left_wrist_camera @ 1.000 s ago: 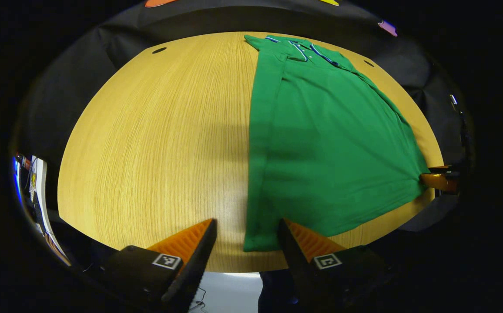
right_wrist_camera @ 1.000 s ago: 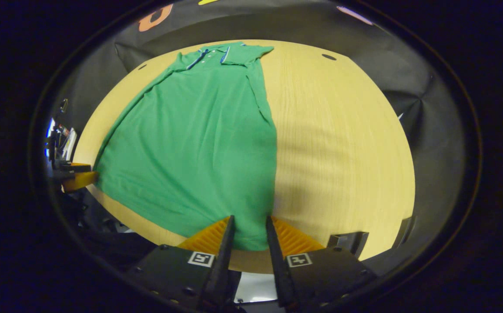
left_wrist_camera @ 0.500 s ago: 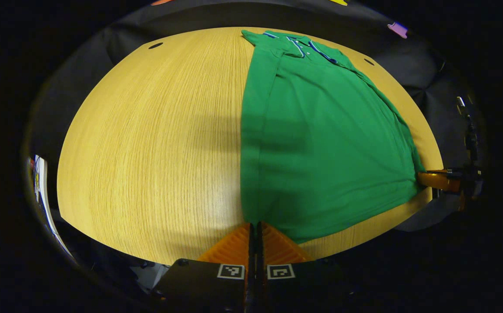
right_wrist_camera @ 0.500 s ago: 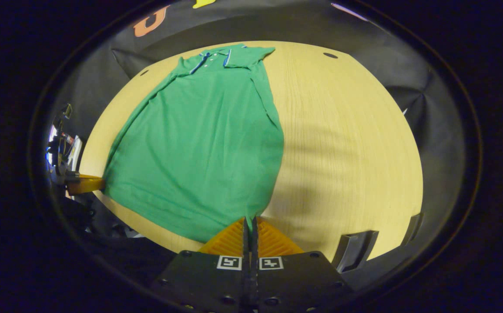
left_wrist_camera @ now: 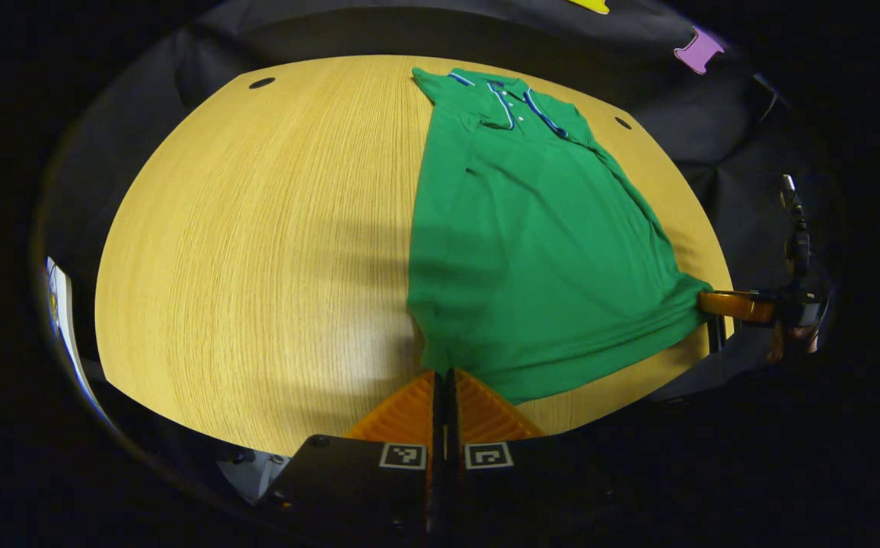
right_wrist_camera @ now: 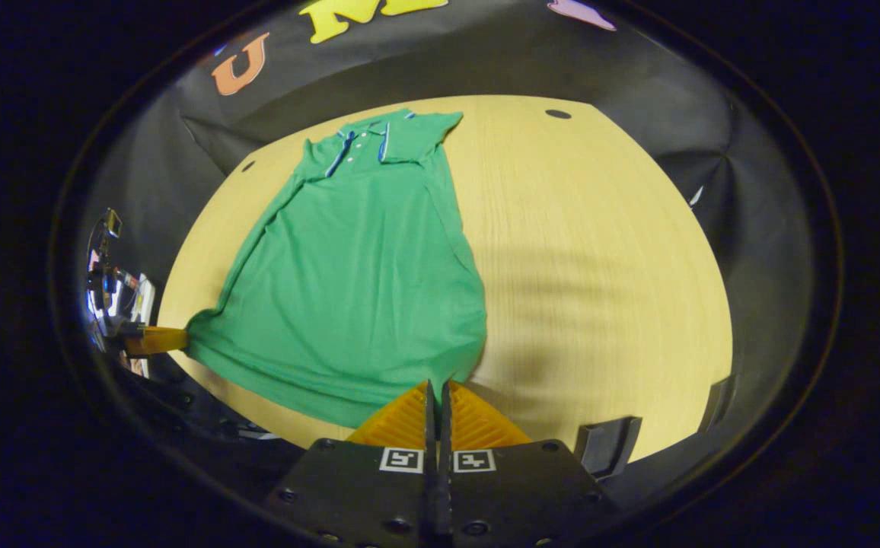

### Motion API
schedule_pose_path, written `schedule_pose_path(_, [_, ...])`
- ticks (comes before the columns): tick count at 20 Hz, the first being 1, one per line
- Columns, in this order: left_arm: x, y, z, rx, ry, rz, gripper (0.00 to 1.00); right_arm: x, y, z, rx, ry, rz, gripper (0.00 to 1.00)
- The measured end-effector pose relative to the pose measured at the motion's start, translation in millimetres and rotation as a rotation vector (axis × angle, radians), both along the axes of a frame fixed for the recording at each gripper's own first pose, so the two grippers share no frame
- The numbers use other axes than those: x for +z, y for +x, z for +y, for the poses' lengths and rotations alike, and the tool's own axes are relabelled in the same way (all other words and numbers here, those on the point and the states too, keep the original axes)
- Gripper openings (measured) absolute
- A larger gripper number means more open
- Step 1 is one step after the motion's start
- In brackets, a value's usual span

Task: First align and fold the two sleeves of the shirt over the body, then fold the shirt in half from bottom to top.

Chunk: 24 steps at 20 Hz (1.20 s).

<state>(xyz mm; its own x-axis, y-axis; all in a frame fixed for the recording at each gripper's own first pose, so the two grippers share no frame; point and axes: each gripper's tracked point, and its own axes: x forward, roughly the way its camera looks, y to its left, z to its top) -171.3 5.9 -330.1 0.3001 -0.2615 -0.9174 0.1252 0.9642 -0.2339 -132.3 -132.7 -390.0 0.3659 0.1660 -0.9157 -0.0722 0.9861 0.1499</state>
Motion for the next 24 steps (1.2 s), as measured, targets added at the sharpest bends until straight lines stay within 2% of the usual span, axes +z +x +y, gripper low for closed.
schedule_pose_path(10, [48.3,80.2,-14.2,-0.040,-0.019,-0.202,0.06,51.2,63.9,1.8,-0.010,0.021,-0.139,0.00])
schedule_pose_path(17, [80.1,123.0,-22.2,-0.023,-0.042,-0.307,0.05,81.1,100.4,4.6,-0.031,0.067,-0.211,0.00])
schedule_pose_path(24, [102.4,180.3,-28.2,-0.012,-0.039,-0.409,0.06,106.8,155.5,1.9,-0.037,0.079,-0.301,0.00])
